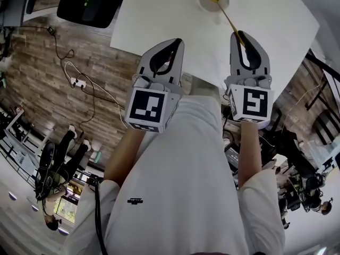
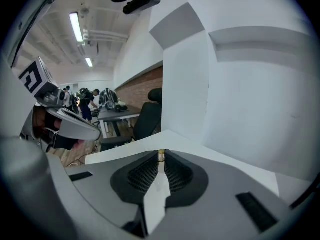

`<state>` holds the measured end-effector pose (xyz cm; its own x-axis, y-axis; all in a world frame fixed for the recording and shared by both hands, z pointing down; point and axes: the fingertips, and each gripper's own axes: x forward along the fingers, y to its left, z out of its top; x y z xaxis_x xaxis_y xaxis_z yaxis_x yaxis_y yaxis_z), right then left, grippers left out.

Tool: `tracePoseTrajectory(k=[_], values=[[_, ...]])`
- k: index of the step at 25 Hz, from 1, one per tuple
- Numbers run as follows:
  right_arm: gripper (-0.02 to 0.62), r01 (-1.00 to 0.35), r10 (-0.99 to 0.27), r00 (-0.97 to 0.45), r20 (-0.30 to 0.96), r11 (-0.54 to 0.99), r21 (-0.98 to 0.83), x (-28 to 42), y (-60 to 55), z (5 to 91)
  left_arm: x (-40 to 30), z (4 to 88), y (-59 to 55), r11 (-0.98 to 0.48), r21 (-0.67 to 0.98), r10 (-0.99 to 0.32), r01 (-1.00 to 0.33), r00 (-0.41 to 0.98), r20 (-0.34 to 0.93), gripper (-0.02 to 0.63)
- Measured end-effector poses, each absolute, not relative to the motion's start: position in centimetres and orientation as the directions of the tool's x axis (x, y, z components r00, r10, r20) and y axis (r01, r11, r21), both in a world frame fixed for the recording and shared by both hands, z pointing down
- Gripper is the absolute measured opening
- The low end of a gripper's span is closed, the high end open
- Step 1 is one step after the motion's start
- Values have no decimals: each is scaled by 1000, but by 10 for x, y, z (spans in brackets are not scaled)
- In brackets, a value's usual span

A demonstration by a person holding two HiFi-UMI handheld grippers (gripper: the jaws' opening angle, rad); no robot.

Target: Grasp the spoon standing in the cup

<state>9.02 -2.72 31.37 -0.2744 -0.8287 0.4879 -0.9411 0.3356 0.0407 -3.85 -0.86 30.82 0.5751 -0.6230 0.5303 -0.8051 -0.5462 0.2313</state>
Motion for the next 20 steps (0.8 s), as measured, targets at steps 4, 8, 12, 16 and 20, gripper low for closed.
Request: tracePoseTrajectory(k=[4, 8, 12, 16, 20], values=[[40, -955, -853, -240, 464, 294, 47, 86, -21, 299, -45, 294, -6, -562, 234, -628, -794, 593, 505, 9], [40, -964, -872, -208, 444, 259, 56, 86, -8, 281, -48, 279, -1, -582, 227, -632, -780, 611, 477, 9], [40, -973, -888, -190, 419, 228, 42, 83, 7, 266, -55, 266, 4, -598, 216, -639, -772, 622, 452, 9], [40, -983, -908, -158, 388, 183, 27, 84, 16, 248, -61, 255, 3, -609, 211, -642, -765, 631, 436, 9], [40, -989, -925, -123, 359, 143, 29, 86, 24, 234, -67, 248, 0, -621, 199, -644, -758, 638, 422, 9]])
